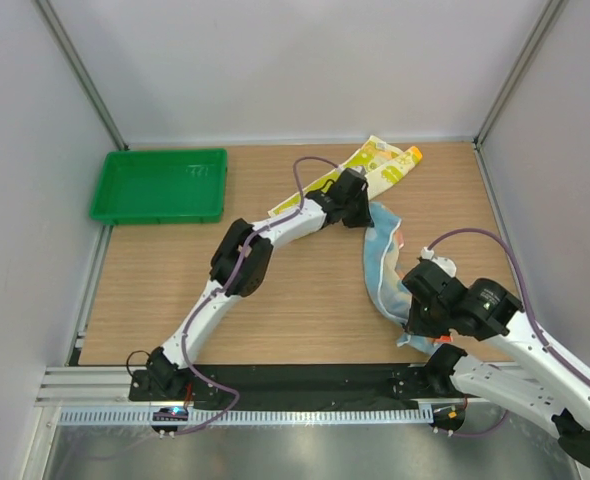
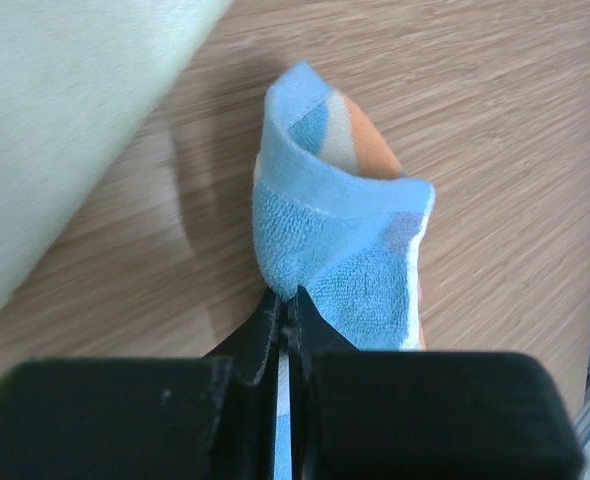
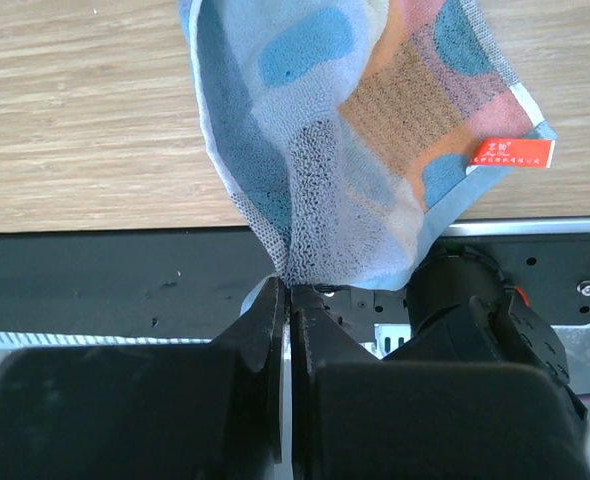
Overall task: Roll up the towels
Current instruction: Move the towel to the center of the board
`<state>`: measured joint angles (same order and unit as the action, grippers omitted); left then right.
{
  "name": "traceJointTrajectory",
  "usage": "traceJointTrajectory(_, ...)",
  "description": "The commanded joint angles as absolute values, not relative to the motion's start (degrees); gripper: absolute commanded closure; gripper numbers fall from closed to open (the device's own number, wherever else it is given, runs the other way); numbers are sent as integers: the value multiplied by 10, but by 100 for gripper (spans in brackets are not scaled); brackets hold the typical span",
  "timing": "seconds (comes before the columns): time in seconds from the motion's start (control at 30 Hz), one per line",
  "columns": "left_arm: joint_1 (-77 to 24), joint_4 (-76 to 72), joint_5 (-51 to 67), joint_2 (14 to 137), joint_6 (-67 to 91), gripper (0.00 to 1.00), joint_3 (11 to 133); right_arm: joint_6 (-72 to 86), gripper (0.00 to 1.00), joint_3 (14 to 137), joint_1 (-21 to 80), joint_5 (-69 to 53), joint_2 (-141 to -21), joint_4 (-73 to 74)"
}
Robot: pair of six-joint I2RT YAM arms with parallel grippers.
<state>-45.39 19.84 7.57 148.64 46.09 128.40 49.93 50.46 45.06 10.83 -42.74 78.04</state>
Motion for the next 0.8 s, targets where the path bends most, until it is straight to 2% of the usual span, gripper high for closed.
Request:
traceJointTrajectory(0.0,-426,182,61,1365,455,100,1214,511,99,520,454,144,-410,797)
traceJointTrajectory(0.17,-418,213,5,1209,429,100,1084,504,99,527,454,153,-416,774)
traceJointTrajectory(0.3,-411,217,-67,1073,422,100,915,497,99,513,454,145,-430,752)
traceJointTrajectory(0.33,-411,219,-82,1039,420,100,841,496,99,502,454,141,-432,745)
traceJointTrajectory(0.47,-408,250,-143,906,419,100,697,492,99,473,454,121,-433,706)
traceJointTrajectory(0.53,-407,268,-162,845,425,96,653,488,99,455,454,106,-438,682)
traceJointTrajectory(0.63,-407,298,-159,789,446,79,572,477,99,438,454,89,-453,658)
traceJointTrajectory(0.67,-407,308,-160,777,453,66,539,474,99,437,454,90,-466,656)
traceJointTrajectory(0.73,-408,331,-166,740,458,50,509,464,99,441,454,95,-480,653)
traceJointTrajectory(0.77,-408,344,-177,727,457,36,500,461,99,443,454,98,-492,654)
